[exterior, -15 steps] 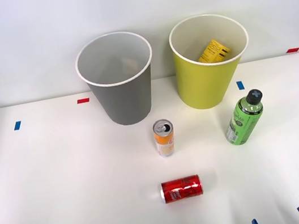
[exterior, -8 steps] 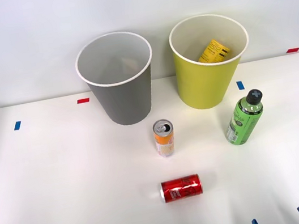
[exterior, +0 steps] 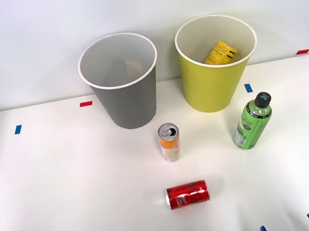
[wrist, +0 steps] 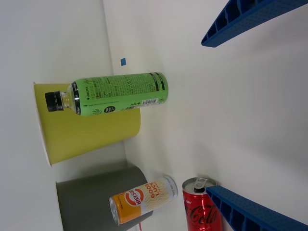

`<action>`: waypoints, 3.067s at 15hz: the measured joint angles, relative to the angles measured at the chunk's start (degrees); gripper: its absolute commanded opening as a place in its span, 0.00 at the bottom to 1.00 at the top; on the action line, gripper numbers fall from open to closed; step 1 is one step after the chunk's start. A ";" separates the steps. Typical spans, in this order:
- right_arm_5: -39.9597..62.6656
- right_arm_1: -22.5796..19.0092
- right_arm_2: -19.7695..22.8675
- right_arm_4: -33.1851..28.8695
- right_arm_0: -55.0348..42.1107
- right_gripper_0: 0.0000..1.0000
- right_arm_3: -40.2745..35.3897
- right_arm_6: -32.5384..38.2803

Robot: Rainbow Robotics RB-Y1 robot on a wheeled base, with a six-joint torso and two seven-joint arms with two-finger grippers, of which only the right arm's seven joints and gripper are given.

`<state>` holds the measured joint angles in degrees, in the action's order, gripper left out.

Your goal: Put cans in the gray bin, plastic bottles in the light green bin

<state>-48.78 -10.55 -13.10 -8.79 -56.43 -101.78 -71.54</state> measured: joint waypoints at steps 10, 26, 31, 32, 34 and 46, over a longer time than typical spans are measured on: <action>0.00 0.00 0.00 0.00 0.00 1.00 0.00 0.00; 4.66 0.51 -0.66 4.57 0.87 1.00 -4.05 -8.96; 9.14 2.24 -1.53 9.51 6.19 1.00 -6.09 -13.81; 9.46 2.71 -1.30 9.58 7.25 1.00 -5.85 -13.97; 12.09 3.74 -0.63 9.47 9.52 1.00 -5.74 -14.05; 24.24 10.24 4.03 8.86 23.51 1.00 -5.63 -14.50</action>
<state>-24.54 -0.31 -9.06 0.07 -32.92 -107.41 -86.04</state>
